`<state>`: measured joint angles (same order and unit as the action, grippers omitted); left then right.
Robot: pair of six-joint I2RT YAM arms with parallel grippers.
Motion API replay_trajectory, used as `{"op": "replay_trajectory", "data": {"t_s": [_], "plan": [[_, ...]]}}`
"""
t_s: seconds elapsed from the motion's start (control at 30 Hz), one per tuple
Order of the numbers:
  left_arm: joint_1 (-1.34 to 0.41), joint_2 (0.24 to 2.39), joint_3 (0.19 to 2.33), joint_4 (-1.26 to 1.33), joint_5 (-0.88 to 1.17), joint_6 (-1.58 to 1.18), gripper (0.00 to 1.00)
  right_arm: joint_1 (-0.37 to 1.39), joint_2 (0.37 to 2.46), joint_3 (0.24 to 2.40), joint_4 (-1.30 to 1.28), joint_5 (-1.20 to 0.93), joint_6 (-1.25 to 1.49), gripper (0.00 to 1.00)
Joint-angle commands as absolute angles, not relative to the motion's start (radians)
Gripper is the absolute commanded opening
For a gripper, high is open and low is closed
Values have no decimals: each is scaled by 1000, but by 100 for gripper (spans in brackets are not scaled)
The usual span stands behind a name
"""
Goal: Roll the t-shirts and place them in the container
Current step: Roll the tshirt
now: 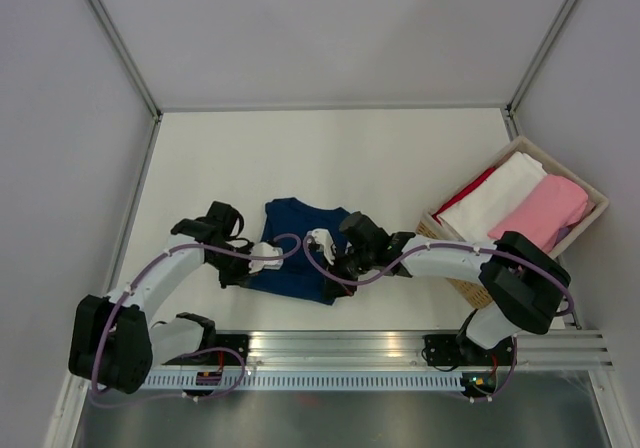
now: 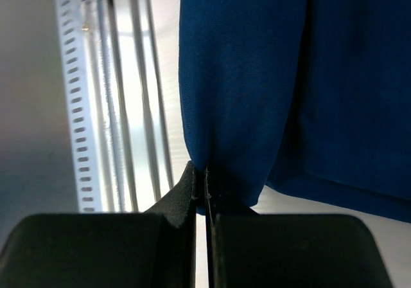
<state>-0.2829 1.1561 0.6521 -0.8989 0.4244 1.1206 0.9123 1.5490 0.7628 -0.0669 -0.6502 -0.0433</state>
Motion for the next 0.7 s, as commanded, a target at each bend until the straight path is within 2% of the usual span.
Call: {"op": "replay_trajectory", "data": {"t_s": [0.0,0.07,0.13,0.17,0.2,0.23,0.43,0.53,0.6,0.67], "plan": [[-262,1195,750,-1198,517,1270,2,901,1562,741,-134,-854,-2,0],[-255,1225,793,-1212,538,1279,4,884,1581,738,-100,-887,43,0],[-233,1264,821,-1186,549,1252,12,844,1589,732,-49,-917,72,0],[-226,1275,825,-1120,551,1227,26,827,1597,732,-37,-917,92,0],[-216,1284,830,-1082,545,1162,34,803,1604,738,-29,-916,94,0],[-213,1307,834,-1018,542,1132,47,793,1620,742,-25,-917,91,0],[-204,1344,815,-920,629,1028,58,762,1649,759,-8,-920,107,0],[-204,1342,790,-856,661,983,58,756,1649,752,-8,-905,107,0],[-203,1347,785,-838,673,957,54,747,1660,755,-9,-891,112,0],[-196,1356,790,-839,692,943,34,739,1670,761,-8,-885,120,0]]}}
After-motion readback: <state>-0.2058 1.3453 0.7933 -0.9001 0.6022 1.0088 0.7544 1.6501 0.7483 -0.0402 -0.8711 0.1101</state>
